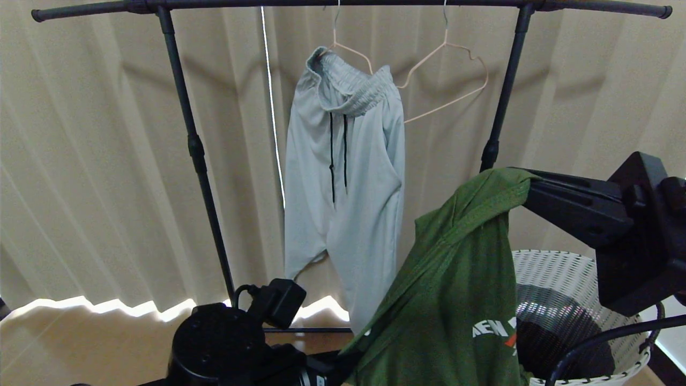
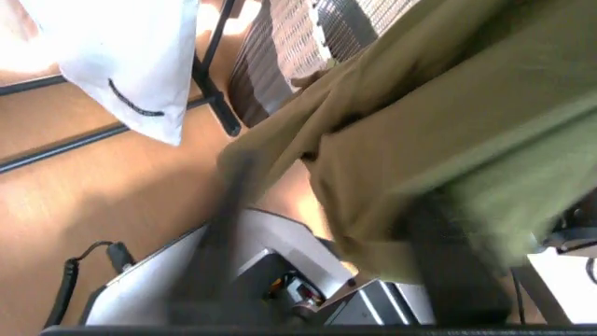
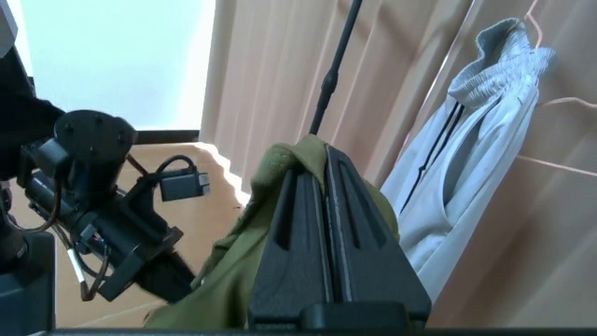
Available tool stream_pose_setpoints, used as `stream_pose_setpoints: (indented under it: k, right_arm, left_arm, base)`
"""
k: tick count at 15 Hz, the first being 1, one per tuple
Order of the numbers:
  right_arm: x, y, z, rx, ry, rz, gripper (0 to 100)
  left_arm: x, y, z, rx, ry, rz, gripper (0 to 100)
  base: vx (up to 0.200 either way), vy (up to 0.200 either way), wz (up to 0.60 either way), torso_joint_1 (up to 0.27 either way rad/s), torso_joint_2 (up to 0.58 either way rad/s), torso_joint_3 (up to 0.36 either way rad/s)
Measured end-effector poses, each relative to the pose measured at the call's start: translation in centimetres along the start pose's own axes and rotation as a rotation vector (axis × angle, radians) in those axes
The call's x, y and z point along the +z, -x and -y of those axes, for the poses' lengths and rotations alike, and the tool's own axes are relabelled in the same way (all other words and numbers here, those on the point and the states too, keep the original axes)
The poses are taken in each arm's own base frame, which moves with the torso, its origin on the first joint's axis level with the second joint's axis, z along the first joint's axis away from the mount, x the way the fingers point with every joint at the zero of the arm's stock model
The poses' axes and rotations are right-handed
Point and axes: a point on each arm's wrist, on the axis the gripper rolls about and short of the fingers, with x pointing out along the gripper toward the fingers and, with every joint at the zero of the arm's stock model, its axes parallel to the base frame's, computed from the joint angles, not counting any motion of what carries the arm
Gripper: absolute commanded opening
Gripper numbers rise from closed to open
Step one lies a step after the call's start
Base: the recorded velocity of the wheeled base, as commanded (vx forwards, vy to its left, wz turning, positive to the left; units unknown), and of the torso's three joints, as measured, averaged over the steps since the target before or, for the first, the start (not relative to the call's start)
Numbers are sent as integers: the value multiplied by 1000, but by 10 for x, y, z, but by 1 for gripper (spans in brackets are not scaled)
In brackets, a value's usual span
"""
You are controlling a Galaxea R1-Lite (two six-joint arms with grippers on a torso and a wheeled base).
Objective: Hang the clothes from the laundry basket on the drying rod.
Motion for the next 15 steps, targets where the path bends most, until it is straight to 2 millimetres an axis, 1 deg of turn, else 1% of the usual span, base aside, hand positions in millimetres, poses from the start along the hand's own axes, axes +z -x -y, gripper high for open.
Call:
stream_pose_setpoints:
  k: [2, 5, 7, 10, 12, 15]
  right_arm:
    - [0, 0, 0, -2, 0, -1, 0]
    - [-3, 1, 0, -5, -1, -13, 0]
    - [-9, 1, 0, -6, -7, -36, 0]
    - [-17, -2, 0, -3, -18, -70, 0]
    - [-25, -7, 2, -3, -28, -99, 0]
    - [-41, -8, 1, -2, -51, -160, 0]
  left_arm:
    - [-3, 5, -2, 13, -18, 0, 0]
    - [-1, 16, -3, 60, -79, 51, 0]
    - [6, 28, 0, 39, -111, 95, 0]
    - [33, 66, 7, 10, -211, 208, 0]
    - [62, 93, 18, 9, -247, 287, 0]
    - [106, 134, 41, -6, -288, 396, 0]
  base:
    - [0, 0, 0, 0, 0, 0]
    - [0, 0, 0, 0, 0, 0]
    - [0, 0, 0, 0, 0, 0]
    - [0, 0, 0, 0, 0, 0]
    - [0, 0, 0, 0, 0, 0]
    - [0, 0, 0, 0, 0, 0]
